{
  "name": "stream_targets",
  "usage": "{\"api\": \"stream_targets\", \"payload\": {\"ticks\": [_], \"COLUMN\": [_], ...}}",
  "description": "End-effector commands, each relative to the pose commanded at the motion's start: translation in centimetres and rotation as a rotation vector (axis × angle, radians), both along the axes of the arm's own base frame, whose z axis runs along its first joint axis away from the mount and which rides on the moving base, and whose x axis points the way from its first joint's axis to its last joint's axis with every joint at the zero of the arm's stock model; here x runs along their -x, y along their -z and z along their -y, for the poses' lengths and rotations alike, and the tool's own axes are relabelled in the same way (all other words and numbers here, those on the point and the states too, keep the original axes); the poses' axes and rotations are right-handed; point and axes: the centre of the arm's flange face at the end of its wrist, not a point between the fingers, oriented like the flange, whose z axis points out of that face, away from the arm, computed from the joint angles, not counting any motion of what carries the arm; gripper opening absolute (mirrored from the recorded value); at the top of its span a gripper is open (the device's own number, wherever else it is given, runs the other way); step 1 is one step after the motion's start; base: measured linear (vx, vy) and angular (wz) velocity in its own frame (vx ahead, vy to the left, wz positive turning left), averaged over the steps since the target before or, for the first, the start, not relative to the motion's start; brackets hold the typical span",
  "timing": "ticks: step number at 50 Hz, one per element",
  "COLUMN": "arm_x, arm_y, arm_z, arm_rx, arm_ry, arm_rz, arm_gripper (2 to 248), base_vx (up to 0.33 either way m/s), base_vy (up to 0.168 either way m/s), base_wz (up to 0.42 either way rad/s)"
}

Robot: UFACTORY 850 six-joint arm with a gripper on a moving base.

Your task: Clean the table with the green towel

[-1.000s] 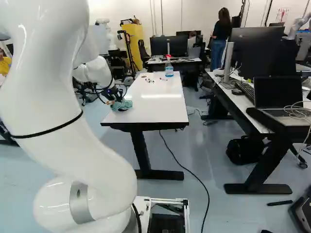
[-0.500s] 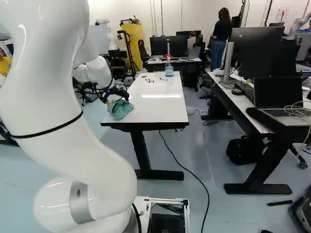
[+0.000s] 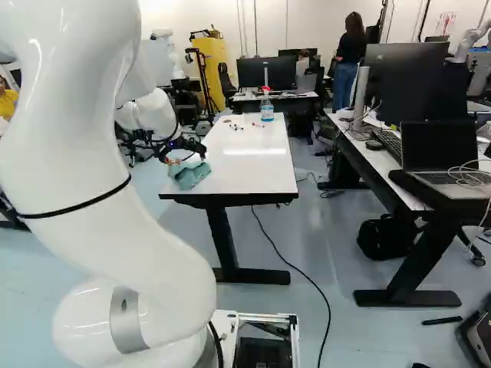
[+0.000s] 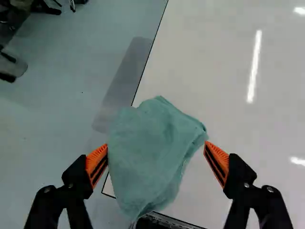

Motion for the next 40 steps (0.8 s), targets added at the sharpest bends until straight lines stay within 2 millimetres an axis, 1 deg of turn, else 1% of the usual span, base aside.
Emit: {"api": "stream_targets", "payload": {"ticks": [21,40], "arm_x": [0.1,0.8], "arm_y": [0.1,0.6], "arm_z": [0.2,1.2], "arm_rx": [-0.001,-0.005], "arm_ry": [0.003,0.017], "arm_rz": [0.005,0.034], "arm_gripper": [247,247], "base_vx": [0.0,0.0], "base_vy": [0.0,0.0], "base_wz": [0.0,0.0]}}
